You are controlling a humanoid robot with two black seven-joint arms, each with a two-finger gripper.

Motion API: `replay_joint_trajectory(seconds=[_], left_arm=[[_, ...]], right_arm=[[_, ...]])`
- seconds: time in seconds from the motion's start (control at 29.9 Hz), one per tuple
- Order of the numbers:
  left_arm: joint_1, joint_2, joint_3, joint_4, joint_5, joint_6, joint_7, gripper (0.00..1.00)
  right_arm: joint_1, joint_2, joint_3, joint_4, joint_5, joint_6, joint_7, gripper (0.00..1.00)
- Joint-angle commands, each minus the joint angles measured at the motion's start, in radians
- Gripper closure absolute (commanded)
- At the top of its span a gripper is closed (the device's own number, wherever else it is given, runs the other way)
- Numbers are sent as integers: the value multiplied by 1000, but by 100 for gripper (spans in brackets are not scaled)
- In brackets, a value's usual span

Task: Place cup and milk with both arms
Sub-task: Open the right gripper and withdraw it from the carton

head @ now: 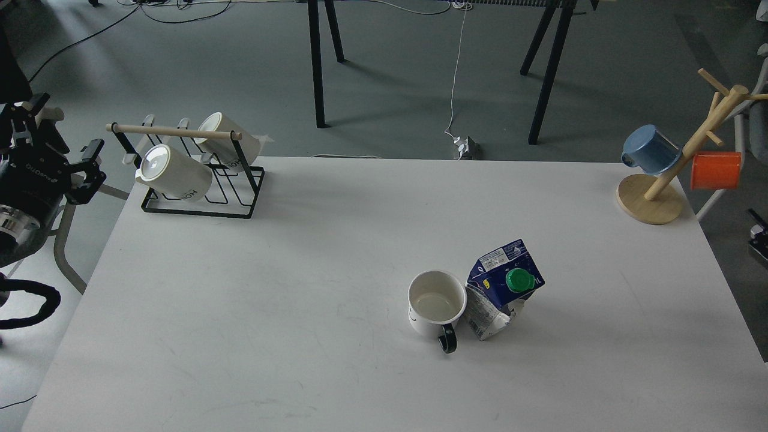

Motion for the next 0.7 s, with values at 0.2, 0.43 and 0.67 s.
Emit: replay_joint_trajectory(seconds=[0.2, 0.43, 0.67], left_arm=[[33, 15, 1, -10, 18, 0, 0, 0], [29, 12, -1, -10, 18, 0, 0, 0], [29, 20, -7, -22, 18, 0, 0, 0]], right_arm=[[293, 18, -239, -207, -1, 0, 2, 0], [295, 51, -237, -208, -1, 0, 3, 0], [293, 70, -240, -207, -3, 0, 5, 0]])
